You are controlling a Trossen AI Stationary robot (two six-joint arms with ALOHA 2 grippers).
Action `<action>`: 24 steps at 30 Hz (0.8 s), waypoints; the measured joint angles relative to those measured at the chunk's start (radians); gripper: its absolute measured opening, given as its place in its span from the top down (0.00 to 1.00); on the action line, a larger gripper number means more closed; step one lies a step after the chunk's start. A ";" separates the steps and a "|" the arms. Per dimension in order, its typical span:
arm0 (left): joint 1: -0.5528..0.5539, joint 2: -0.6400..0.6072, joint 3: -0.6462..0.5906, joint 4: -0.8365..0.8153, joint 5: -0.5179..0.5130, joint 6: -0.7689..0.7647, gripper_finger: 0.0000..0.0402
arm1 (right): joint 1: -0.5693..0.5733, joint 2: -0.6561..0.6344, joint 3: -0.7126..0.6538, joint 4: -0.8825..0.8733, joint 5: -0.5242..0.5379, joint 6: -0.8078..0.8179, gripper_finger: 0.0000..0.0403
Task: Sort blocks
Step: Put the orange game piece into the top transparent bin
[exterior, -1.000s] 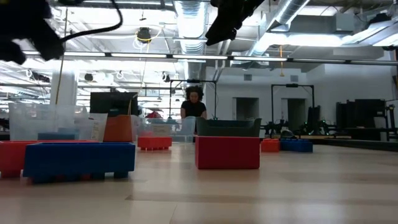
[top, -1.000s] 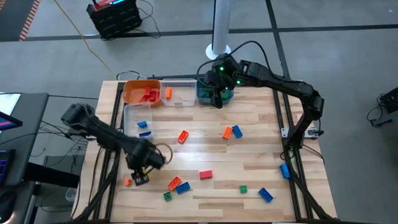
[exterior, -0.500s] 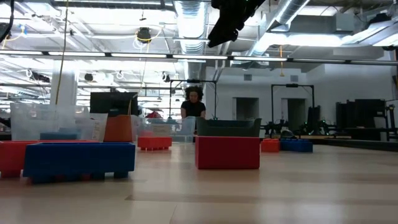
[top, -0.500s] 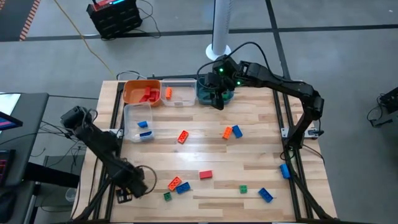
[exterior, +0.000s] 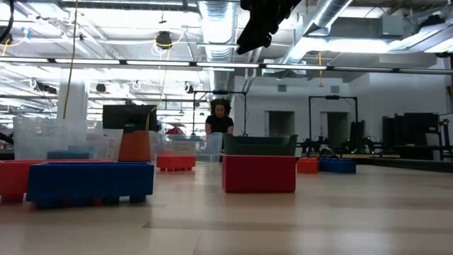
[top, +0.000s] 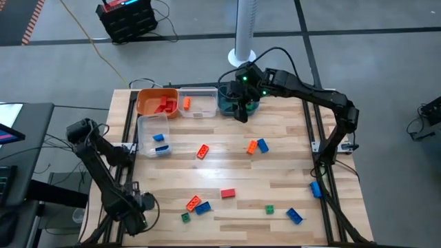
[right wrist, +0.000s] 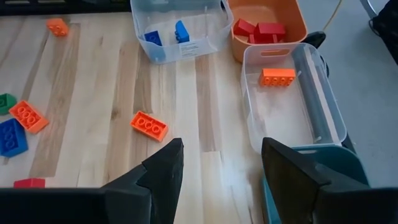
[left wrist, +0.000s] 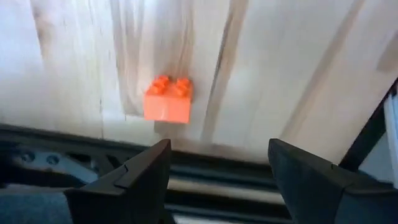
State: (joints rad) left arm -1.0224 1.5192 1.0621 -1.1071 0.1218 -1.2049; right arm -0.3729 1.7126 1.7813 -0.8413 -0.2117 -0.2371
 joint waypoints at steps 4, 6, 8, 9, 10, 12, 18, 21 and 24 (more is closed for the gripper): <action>0.001 -0.025 -0.051 0.017 -0.014 -0.030 0.34 | -0.002 0.000 0.000 0.003 0.000 0.000 0.44; 0.001 -0.054 -0.086 0.054 -0.013 -0.031 0.34 | -0.002 0.000 0.000 0.003 0.000 0.003 0.44; 0.001 -0.081 -0.115 0.064 -0.019 -0.031 0.35 | -0.002 0.000 0.000 0.003 0.000 0.010 0.44; 0.001 -0.095 -0.130 0.059 -0.020 -0.030 0.35 | -0.002 0.000 0.000 0.003 0.000 0.018 0.44; 0.001 -0.108 -0.145 0.056 -0.021 -0.029 0.35 | -0.002 0.000 0.000 0.003 0.000 0.026 0.44; 0.001 -0.136 -0.173 0.070 -0.013 -0.013 0.35 | -0.002 0.000 0.000 0.003 -0.001 0.028 0.44; 0.019 -0.161 -0.233 0.116 -0.003 0.076 0.35 | -0.002 0.000 0.000 0.003 -0.001 0.035 0.44; 0.036 -0.160 -0.253 0.174 -0.011 0.111 0.35 | -0.009 0.000 0.000 0.004 -0.001 0.053 0.44; 0.054 -0.160 -0.268 0.189 -0.029 0.121 0.35 | -0.012 0.000 0.000 0.005 -0.002 0.061 0.44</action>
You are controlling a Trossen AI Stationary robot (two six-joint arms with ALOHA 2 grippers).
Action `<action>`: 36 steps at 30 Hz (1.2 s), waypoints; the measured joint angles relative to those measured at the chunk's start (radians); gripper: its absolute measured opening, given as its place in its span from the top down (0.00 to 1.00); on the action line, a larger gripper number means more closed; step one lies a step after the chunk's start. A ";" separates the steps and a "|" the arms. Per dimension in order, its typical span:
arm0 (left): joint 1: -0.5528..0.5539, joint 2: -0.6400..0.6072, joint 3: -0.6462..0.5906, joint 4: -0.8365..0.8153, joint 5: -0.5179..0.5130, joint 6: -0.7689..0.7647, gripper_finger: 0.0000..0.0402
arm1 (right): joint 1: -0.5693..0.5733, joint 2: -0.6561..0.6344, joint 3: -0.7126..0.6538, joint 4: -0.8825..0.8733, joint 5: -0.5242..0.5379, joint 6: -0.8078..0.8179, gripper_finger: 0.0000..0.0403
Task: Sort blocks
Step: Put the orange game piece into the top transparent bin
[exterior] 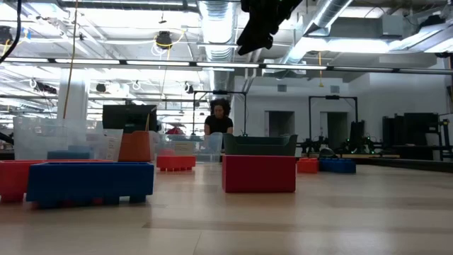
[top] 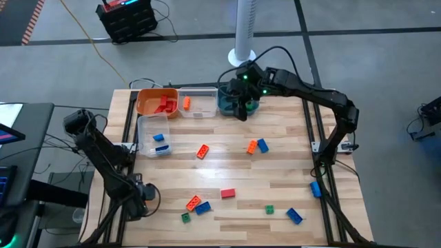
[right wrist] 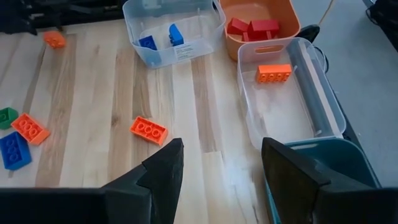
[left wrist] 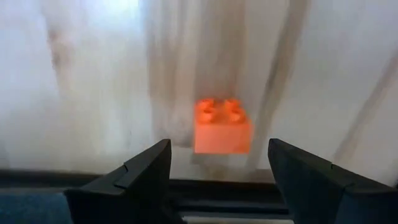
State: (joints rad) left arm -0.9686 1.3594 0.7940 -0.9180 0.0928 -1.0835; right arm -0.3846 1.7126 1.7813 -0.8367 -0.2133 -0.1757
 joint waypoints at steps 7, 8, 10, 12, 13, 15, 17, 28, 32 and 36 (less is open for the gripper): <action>0.002 0.000 -0.043 0.082 0.012 0.024 0.35 | -0.004 0.000 0.000 0.000 0.000 0.003 0.44; 0.003 0.000 -0.046 0.088 0.010 0.019 0.35 | -0.004 0.000 0.000 0.000 0.000 0.003 0.44; 0.006 0.000 -0.050 0.092 0.005 0.012 0.35 | -0.004 0.000 0.000 0.000 0.000 0.003 0.44; 0.011 0.000 -0.059 0.091 0.005 0.001 0.35 | -0.004 0.000 0.000 0.000 0.000 0.003 0.44; 0.012 0.000 -0.061 0.089 0.005 -0.006 0.35 | -0.004 0.000 0.000 0.000 0.000 0.003 0.44; 0.012 0.000 -0.064 0.093 0.004 -0.012 0.35 | -0.004 0.000 0.000 0.003 0.001 0.003 0.44; 0.011 0.000 -0.069 0.106 0.005 -0.023 0.35 | -0.004 0.000 0.000 0.005 0.001 0.003 0.44; 0.045 0.000 -0.106 0.164 0.036 -0.069 0.57 | -0.004 0.000 0.000 0.008 0.001 -0.008 0.44; 0.073 0.000 -0.106 0.161 0.038 -0.073 0.66 | -0.004 0.000 0.000 0.008 0.002 -0.009 0.44; 0.120 0.000 -0.105 0.158 0.063 -0.112 0.66 | -0.004 0.000 0.000 0.008 0.002 -0.011 0.44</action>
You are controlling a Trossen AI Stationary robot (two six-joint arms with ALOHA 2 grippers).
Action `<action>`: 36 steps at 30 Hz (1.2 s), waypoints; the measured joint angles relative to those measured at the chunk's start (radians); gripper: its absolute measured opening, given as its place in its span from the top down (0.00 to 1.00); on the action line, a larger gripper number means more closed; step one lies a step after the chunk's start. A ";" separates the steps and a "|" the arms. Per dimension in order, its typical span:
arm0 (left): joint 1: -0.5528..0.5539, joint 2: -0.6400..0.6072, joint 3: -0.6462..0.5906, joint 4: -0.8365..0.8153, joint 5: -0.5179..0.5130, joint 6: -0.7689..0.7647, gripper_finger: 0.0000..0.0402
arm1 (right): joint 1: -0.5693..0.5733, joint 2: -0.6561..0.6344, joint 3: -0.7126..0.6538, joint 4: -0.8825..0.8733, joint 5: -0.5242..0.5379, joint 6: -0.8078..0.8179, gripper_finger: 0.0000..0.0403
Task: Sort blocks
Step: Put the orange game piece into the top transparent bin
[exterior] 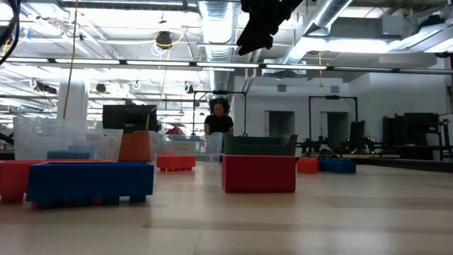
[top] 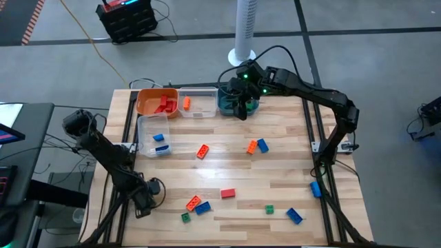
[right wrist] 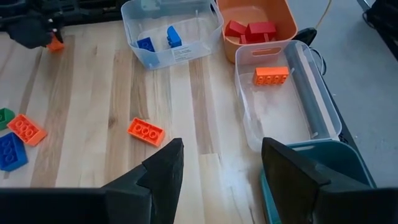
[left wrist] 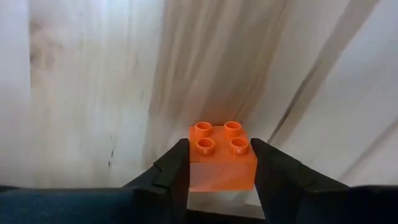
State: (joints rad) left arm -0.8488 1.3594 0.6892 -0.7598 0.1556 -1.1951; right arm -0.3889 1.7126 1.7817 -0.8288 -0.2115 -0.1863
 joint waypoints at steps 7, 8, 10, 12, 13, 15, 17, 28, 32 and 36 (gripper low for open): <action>0.145 0.000 0.116 -0.058 -0.002 0.071 0.66 | 0.000 0.000 0.000 0.026 0.000 -0.055 0.44; 0.169 0.000 0.136 -0.070 -0.018 0.093 0.66 | 0.000 0.000 0.000 0.034 0.000 -0.070 0.44; 0.223 0.000 0.178 -0.089 -0.060 0.127 0.66 | 0.000 0.000 0.000 0.055 -0.003 -0.110 0.44; 0.283 0.000 0.218 -0.090 -0.118 0.164 0.66 | 0.000 0.000 -0.005 0.095 -0.031 -0.161 0.44; 0.314 0.000 0.241 -0.088 -0.149 0.185 0.66 | 0.000 0.000 -0.007 0.109 -0.046 -0.181 0.44; 0.387 0.000 0.286 -0.086 -0.201 0.227 0.66 | 0.000 0.000 -0.009 0.125 -0.056 -0.215 0.44; 0.468 0.000 0.332 -0.084 -0.257 0.268 0.66 | 0.000 0.000 -0.009 0.125 -0.058 -0.248 0.44; 0.837 0.000 0.548 0.221 -0.450 0.517 0.65 | -0.004 -0.002 -0.010 0.038 -0.021 -0.400 0.45; 0.944 -0.001 0.569 0.254 -0.449 0.551 0.65 | -0.002 -0.013 -0.010 0.033 0.066 -0.417 0.50; 1.078 0.001 0.570 0.220 -0.443 0.582 0.65 | -0.028 -0.025 -0.010 0.030 0.080 -0.383 0.56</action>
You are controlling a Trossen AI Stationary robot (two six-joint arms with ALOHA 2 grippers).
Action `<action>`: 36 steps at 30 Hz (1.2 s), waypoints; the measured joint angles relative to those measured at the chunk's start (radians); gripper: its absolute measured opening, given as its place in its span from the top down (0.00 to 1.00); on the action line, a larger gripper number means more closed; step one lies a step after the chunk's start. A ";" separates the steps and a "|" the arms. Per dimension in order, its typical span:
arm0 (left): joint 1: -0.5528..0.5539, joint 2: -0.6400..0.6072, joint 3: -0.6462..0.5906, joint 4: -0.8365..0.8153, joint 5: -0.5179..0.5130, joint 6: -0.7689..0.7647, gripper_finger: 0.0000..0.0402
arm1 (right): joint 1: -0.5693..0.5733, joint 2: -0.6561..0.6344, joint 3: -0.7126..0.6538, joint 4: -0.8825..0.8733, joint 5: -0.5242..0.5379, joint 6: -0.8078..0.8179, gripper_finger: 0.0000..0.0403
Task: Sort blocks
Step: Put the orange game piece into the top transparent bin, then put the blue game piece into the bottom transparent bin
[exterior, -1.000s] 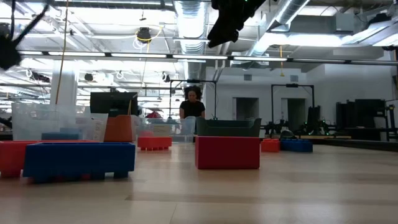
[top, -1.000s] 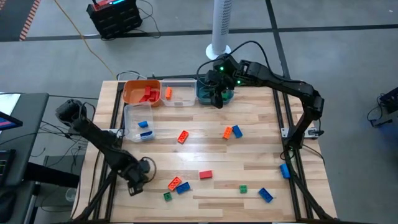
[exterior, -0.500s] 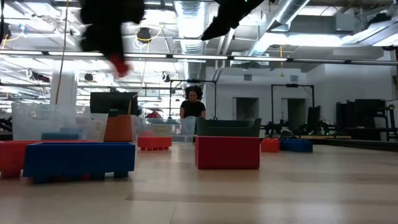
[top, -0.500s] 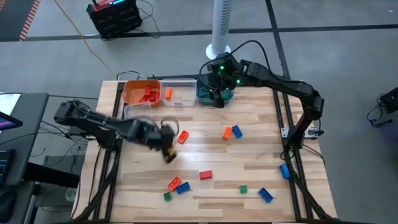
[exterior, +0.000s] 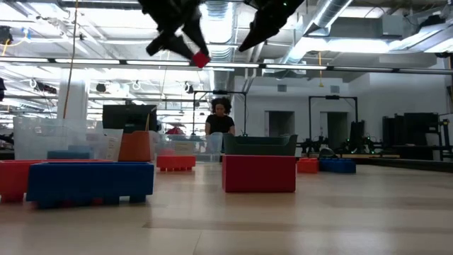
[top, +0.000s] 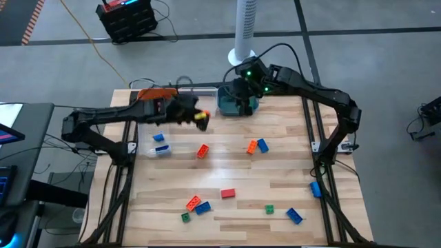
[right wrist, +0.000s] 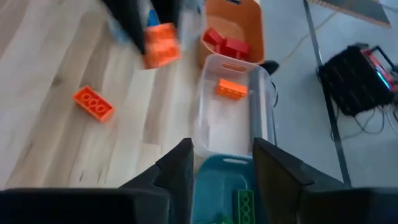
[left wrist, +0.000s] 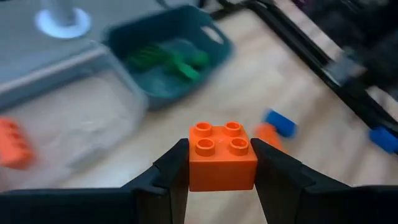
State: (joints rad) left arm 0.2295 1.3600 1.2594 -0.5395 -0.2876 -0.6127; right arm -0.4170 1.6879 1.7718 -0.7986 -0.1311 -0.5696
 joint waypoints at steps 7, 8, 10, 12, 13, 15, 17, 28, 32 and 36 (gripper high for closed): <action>0.241 0.143 0.002 0.072 0.184 0.119 0.65 | -0.036 0.000 0.000 0.003 0.001 0.076 0.63; 0.264 0.175 0.002 0.064 0.190 0.127 0.65 | -0.035 0.000 0.000 0.002 0.001 0.085 0.64; 0.301 0.247 0.001 0.055 0.193 0.128 0.65 | -0.031 0.000 0.000 -0.001 0.001 0.108 0.65; 0.339 0.313 0.000 0.055 0.192 0.107 0.65 | -0.022 0.000 0.000 -0.012 0.001 0.136 0.65; 0.353 0.342 0.000 0.056 0.194 0.095 0.65 | -0.019 0.000 0.000 -0.017 0.000 0.152 0.66; 0.377 0.394 0.007 0.055 0.191 0.078 0.65 | -0.005 0.000 0.000 -0.037 0.000 0.183 0.66; 0.393 0.435 0.015 0.049 0.193 0.073 0.65 | 0.009 -0.001 0.000 -0.076 -0.001 0.203 0.66; 0.408 0.508 0.110 -0.042 0.199 0.182 0.57 | 0.053 -0.002 -0.065 -0.316 -0.063 0.299 0.60; 0.417 0.508 0.159 -0.114 0.200 0.254 0.45 | 0.029 -0.003 -0.178 -0.322 -0.122 0.282 0.51; 0.429 0.508 0.207 -0.179 0.198 0.300 0.38 | 0.009 0.001 -0.284 -0.315 -0.119 0.310 0.43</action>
State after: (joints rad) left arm 0.6581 1.8679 1.4664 -0.7181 -0.0899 -0.3128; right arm -0.4078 1.6886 1.4882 -1.1134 -0.2504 -0.2593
